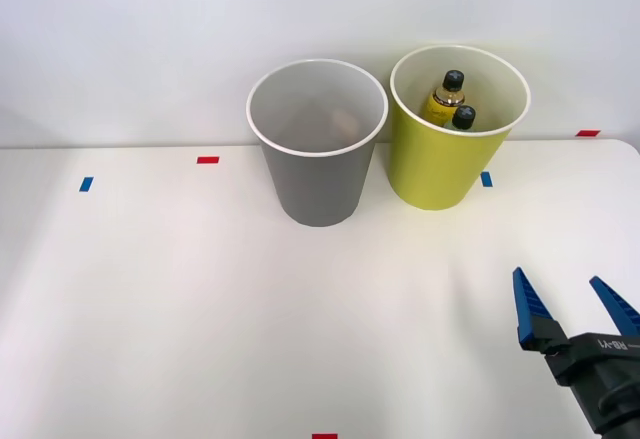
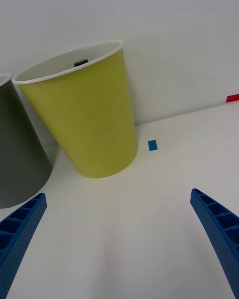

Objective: Put cans in the gray bin, plastic bottles in the light green bin

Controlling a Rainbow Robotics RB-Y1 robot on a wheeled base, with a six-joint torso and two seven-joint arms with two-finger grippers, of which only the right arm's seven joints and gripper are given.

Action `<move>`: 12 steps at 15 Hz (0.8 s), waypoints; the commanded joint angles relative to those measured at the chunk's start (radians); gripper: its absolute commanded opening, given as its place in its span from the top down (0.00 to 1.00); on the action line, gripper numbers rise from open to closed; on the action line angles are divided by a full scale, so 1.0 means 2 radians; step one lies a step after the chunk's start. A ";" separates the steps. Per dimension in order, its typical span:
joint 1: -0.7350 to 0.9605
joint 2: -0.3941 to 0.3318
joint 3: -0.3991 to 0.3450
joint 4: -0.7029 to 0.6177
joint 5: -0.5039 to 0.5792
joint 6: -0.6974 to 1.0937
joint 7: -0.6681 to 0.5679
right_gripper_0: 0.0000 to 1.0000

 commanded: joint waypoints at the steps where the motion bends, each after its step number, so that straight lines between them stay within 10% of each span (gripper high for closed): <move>1: 0.018 0.034 0.000 0.000 0.010 -0.001 0.014 0.00; 6: -0.004 0.057 0.010 0.029 0.034 -0.008 0.006 0.00; 12: -0.027 0.064 0.039 0.168 0.103 -0.235 0.047 0.00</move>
